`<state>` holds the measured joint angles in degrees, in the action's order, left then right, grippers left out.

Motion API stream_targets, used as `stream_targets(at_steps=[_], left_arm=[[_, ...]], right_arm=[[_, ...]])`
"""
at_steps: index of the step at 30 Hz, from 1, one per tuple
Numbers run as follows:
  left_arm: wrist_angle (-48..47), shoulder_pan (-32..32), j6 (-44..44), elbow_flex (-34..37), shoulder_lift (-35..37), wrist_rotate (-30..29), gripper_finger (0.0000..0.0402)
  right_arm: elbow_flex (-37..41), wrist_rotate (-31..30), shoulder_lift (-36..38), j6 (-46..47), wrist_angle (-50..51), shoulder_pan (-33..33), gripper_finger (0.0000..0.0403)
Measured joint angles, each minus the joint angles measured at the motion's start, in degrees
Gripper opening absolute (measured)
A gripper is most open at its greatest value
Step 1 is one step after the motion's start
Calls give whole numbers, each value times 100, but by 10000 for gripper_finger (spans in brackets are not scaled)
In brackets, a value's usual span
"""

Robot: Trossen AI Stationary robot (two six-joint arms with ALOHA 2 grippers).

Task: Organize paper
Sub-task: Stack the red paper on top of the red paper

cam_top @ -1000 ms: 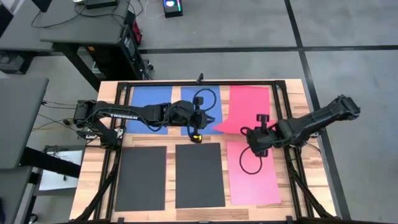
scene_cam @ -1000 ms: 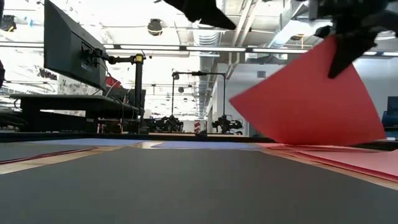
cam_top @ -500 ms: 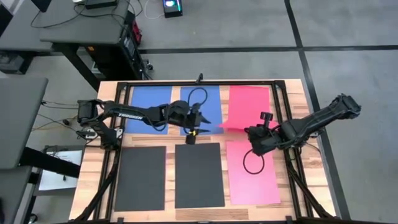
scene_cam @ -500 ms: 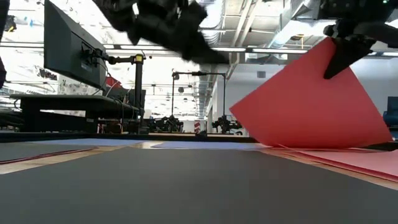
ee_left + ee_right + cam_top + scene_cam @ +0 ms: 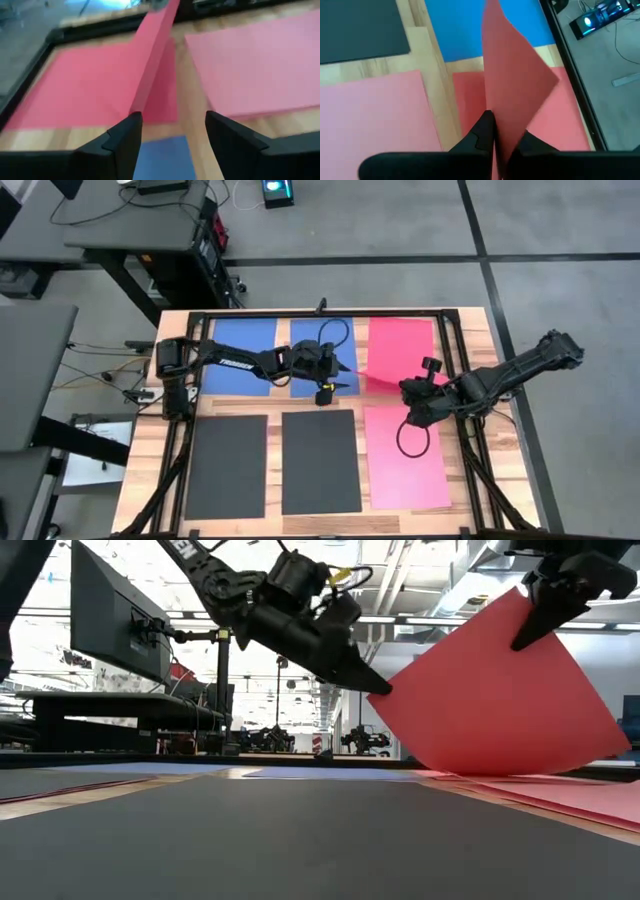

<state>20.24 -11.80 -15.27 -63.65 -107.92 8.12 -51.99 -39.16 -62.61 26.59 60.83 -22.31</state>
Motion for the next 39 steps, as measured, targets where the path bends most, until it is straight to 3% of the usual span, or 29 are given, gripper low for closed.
stream_targets(at_steps=[8, 13, 17, 24, 31, 39], left_arm=[[15, -36, -163, -43, 285, -121, 206], [-800, -62, -374, -45, 666, -676, 206], [-1224, -108, -392, -33, 645, -636, 206], [-1169, 6, -486, -32, 316, -85, 206], [-653, 24, -460, -33, 271, -429, 206], [-438, 22, -503, -37, 85, -388, 206]], right_arm=[[2, 2, -4, 39, -12, -17, 0], [2, 4, -4, 42, -17, -17, 0], [2, 9, -4, 39, -51, -17, 0], [2, 13, -4, 37, -47, -17, 0], [2, 13, -4, -2, -49, -11, 0], [2, 15, -7, -10, -62, -11, 0]])
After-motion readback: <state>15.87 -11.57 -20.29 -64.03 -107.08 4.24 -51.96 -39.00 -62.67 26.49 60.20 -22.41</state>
